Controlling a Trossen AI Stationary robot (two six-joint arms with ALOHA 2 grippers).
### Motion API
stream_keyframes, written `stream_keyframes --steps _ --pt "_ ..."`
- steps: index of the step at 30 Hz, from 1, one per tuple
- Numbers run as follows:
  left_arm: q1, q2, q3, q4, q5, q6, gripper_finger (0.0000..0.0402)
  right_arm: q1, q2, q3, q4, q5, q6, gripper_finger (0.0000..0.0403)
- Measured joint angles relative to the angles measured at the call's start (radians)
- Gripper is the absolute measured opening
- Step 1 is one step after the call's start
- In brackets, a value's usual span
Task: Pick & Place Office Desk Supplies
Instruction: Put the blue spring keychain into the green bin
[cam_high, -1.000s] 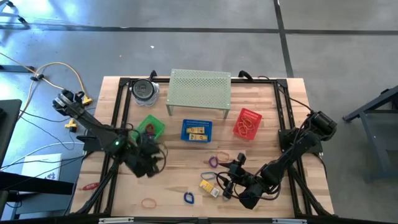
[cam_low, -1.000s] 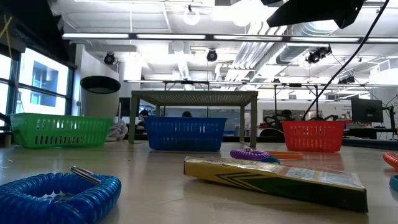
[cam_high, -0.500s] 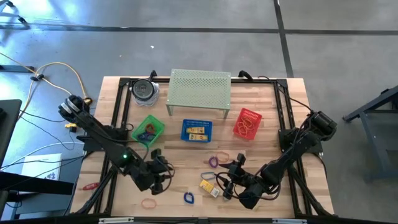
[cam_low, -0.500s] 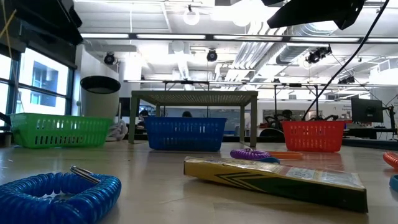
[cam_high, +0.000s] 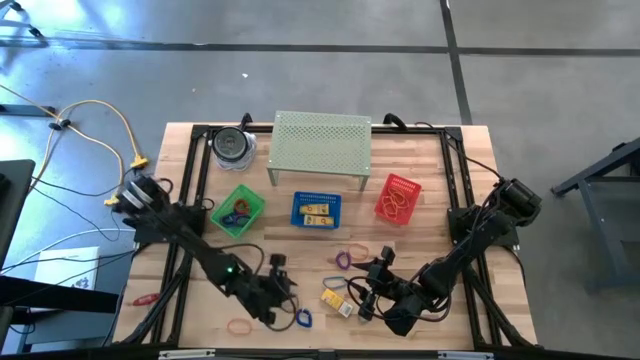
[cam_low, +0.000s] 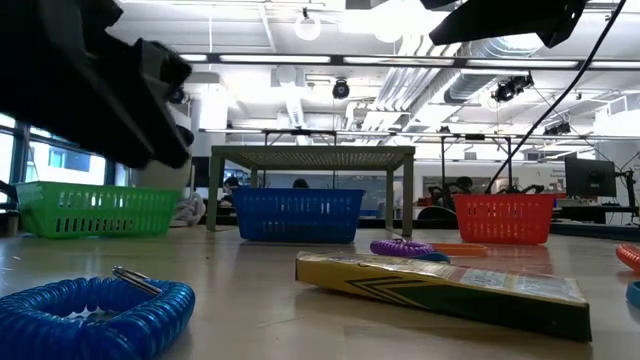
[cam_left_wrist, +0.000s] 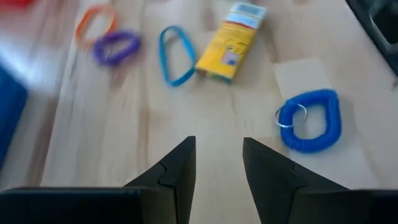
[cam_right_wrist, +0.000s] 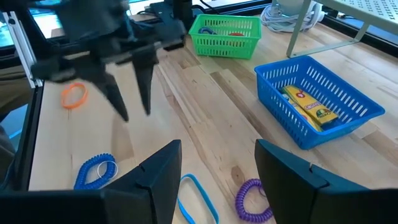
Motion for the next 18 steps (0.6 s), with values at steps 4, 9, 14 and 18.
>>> stream_keyframes --steps 4,9,14,18 --pt "-0.002 0.04 0.0 0.133 0.01 0.156 0.0126 0.0 0.0 -0.001 0.0 0.0 0.0 0.0193" --pt "0.004 0.045 0.0 0.188 0.093 0.191 0.0126 0.0 0.0 -0.003 0.0 0.0 -0.003 0.0193" --pt "0.023 0.083 0.0 0.195 0.184 0.105 0.0126 -0.001 0.0 -0.003 0.0 0.0 -0.002 0.0193" --pt "0.049 0.125 0.0 0.221 0.279 0.064 0.0126 -0.003 0.0 -0.003 0.0 0.0 0.0 0.0193"
